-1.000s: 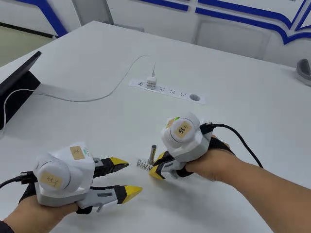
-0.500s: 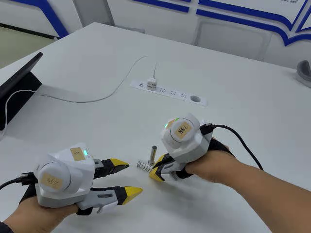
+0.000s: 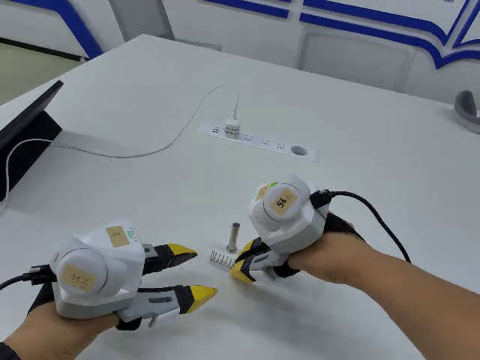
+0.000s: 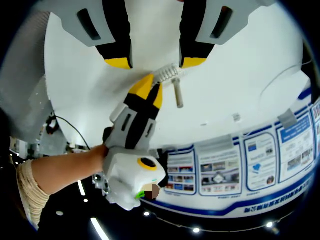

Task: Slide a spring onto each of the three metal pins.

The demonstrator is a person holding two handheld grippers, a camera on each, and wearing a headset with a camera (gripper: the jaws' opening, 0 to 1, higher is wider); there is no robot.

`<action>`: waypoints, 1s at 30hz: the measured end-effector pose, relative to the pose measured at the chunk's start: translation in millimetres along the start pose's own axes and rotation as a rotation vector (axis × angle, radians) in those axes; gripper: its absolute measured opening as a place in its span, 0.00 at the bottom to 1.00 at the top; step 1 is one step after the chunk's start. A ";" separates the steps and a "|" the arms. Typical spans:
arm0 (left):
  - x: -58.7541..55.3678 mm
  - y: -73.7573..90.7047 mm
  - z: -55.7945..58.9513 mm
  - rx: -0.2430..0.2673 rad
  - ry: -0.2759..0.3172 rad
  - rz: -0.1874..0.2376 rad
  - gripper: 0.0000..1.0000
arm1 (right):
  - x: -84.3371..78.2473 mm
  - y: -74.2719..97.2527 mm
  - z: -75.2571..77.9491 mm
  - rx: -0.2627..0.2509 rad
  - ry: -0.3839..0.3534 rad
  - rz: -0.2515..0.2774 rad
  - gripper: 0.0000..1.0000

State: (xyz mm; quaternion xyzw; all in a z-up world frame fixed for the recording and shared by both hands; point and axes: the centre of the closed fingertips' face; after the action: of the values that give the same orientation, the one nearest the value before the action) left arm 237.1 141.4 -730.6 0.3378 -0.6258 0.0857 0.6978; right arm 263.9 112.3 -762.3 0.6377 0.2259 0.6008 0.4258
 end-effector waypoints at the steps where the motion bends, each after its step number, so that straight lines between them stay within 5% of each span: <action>1: 0.4 0.0 0.1 0.000 -0.001 0.001 0.38 | 0.6 1.4 -0.9 0.001 0.006 0.001 0.12; 30: 6.8 -4.6 14.3 -0.042 -0.048 0.000 0.35 | 8.8 34.6 -31.8 0.099 0.202 0.017 0.12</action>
State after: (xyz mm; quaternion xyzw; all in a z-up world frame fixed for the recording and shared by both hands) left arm 229.3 127.7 -726.1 0.3251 -0.6438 0.0644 0.6897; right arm 227.2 109.4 -731.8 0.5961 0.2917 0.6537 0.3638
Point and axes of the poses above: the centre of the closed fingertips' face, and the gripper's own axes: y roughly backward along the fingers, z roughly to its right, x roughly out of its top, and after that the axes turned 2 degrees about -x, right-handed
